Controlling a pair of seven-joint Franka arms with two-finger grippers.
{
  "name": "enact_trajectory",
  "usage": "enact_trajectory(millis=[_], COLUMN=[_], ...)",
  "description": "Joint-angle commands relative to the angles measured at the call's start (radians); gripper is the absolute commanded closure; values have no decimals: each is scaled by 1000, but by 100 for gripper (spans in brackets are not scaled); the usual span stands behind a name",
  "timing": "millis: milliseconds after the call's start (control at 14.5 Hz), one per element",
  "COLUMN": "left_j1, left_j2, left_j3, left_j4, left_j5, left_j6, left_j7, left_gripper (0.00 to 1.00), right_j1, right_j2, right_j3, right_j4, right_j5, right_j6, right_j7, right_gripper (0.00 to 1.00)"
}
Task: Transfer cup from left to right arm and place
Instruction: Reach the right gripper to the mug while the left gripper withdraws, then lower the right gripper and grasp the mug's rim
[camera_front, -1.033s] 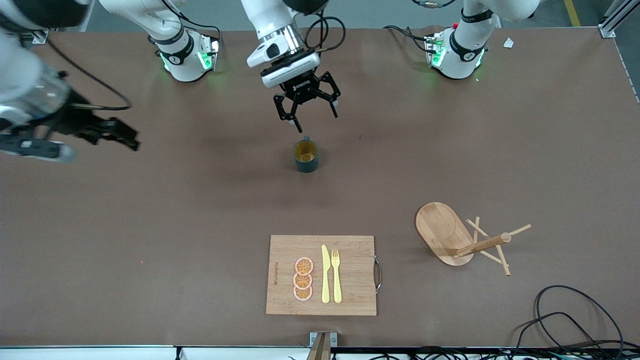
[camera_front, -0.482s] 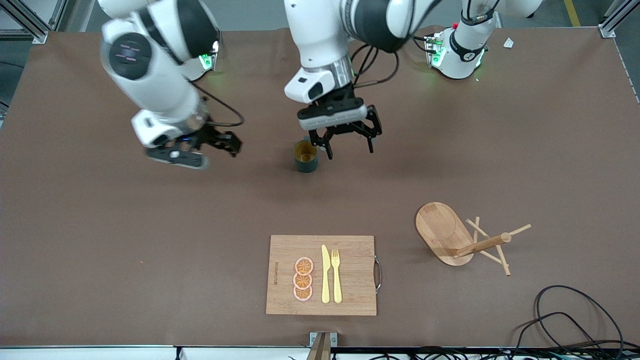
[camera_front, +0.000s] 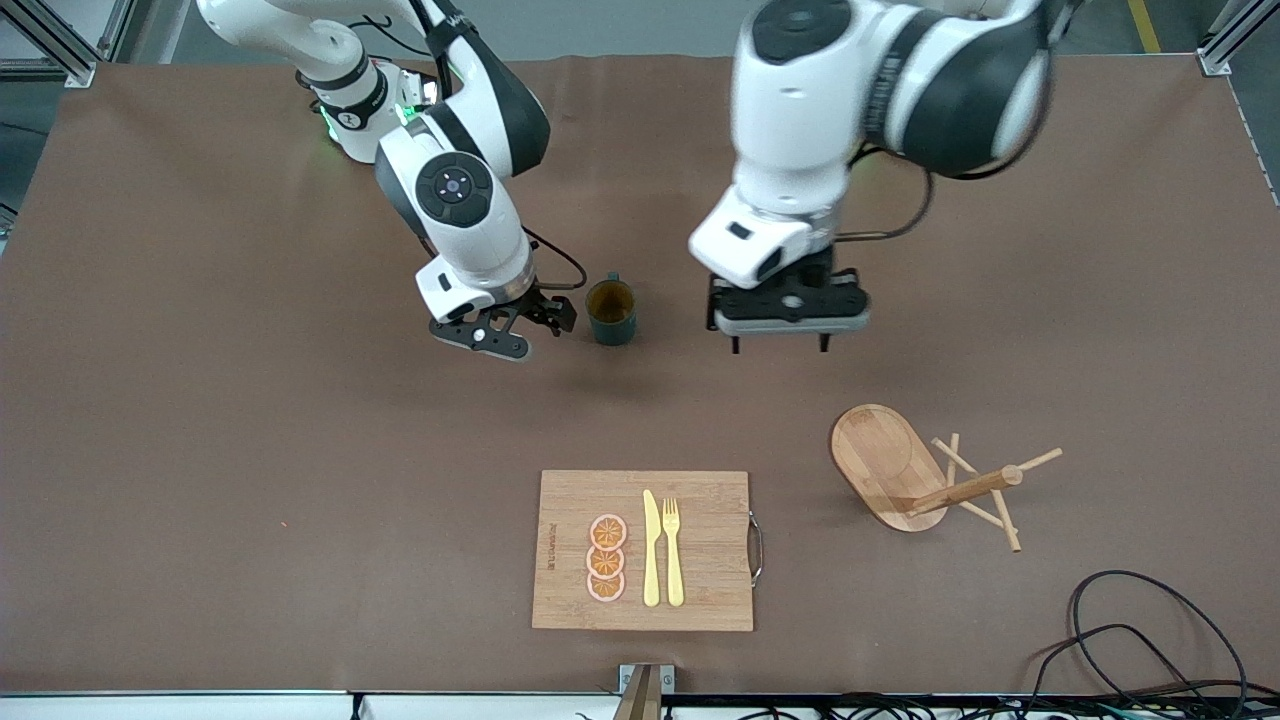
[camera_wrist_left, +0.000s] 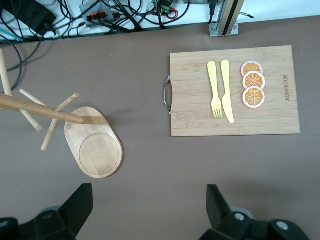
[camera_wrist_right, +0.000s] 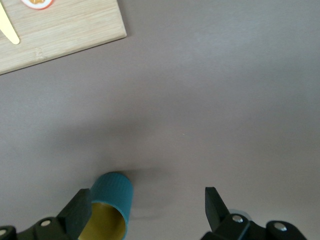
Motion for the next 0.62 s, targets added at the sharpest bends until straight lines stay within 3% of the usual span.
enact_trajectory(millis=[0,344,551], left_j1=[57,195,201], left_j2=[-54,-104,-135], left_j3=[3,14,95], left_j4=[-20,-32,-58], left_j5=[-87,-255,-333], left_j6=[-32,-134,-167], left_j7=[55,236,342], left_gripper=[0,0,0], right_j1=[36,94,125], right_j2=[-49,-48,-40], right_j3=[-13,-13,-11], right_j4=[-93,-139,-184], right_j5=[-50,-128,-153], right_j6=[89,172,252], right_j7=[30,105,160], right_gripper=[0,0,0])
